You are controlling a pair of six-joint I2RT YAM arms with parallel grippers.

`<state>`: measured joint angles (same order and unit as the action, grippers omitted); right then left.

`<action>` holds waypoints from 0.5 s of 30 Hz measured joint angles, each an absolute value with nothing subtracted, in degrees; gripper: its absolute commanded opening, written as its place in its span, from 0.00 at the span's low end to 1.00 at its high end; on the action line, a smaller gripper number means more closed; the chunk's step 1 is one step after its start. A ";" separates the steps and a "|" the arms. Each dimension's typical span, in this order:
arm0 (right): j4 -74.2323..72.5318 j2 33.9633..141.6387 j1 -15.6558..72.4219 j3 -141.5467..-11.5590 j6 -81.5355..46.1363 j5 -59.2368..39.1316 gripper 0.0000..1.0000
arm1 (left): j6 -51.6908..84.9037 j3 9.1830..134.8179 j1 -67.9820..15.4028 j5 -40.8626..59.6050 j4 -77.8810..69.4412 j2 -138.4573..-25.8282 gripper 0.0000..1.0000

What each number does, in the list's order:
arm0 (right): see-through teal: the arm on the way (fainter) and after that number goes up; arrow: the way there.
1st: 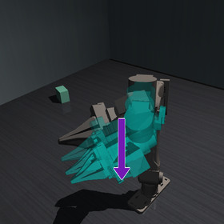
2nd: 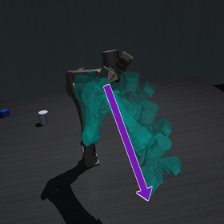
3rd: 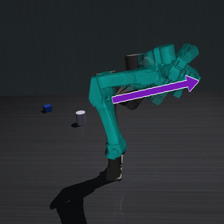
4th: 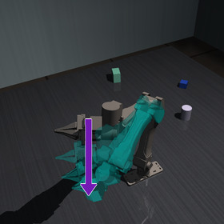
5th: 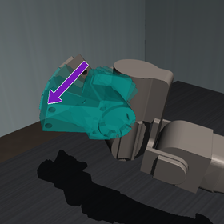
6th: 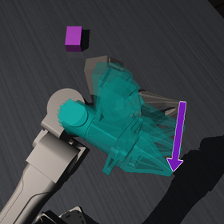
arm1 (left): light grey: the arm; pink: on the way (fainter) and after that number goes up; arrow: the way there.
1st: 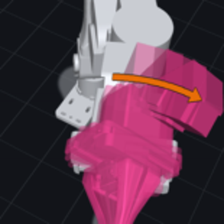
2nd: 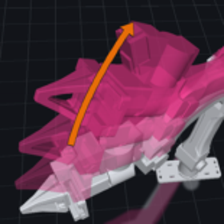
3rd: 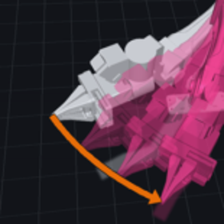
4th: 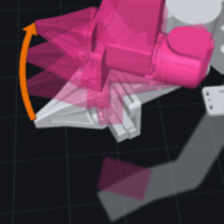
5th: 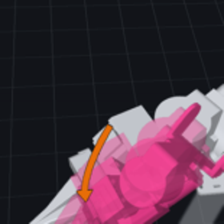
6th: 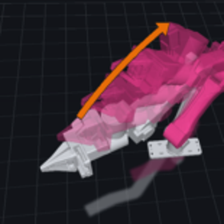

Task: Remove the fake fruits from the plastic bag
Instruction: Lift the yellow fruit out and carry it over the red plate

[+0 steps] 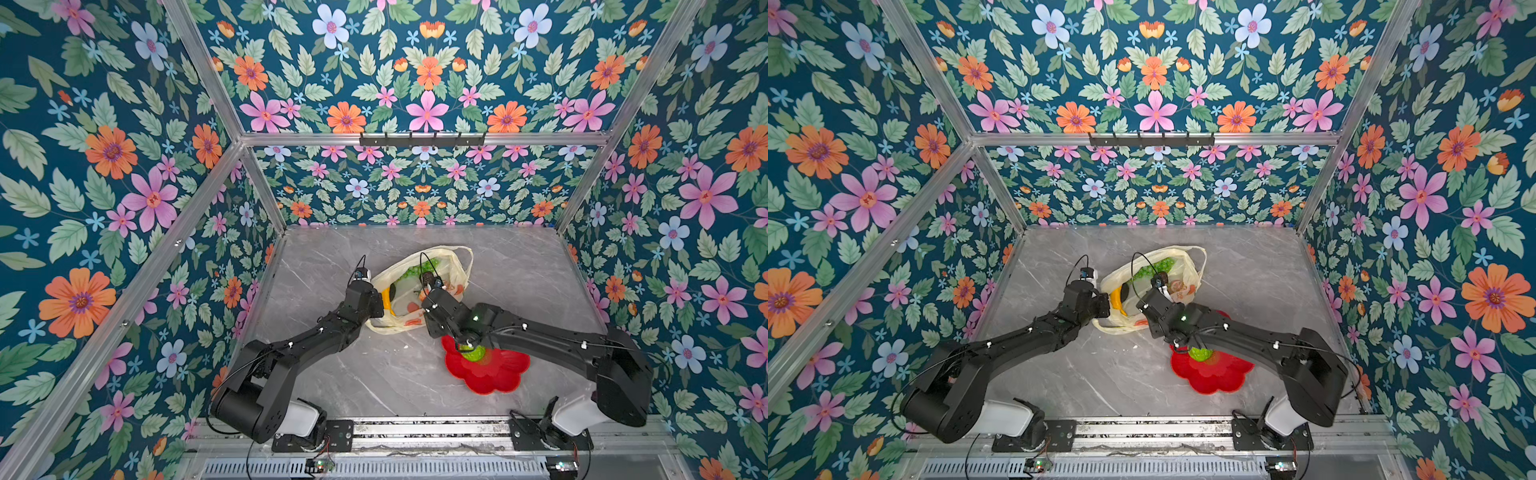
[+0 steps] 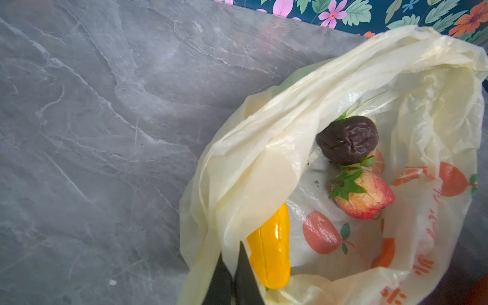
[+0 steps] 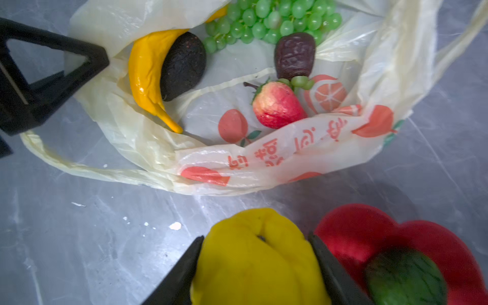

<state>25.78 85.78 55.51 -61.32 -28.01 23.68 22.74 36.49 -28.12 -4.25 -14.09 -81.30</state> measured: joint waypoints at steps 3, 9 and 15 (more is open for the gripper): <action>26.26 80.71 57.14 -56.64 -30.37 27.62 0.56 | 22.74 36.49 -28.12 -4.40 -14.09 -81.30 0.07; 29.87 70.24 58.67 -47.53 -38.50 34.65 0.54 | 22.74 36.49 -28.12 -4.47 -14.09 -81.17 0.08; 32.56 63.22 59.13 -40.12 -46.33 39.44 0.52 | 22.74 36.49 -28.18 -4.62 -14.09 -81.17 0.08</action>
<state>32.56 63.22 59.13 -40.12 -46.33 39.44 22.74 36.49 -28.18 -4.62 -14.09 -81.17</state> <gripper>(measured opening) 0.563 0.075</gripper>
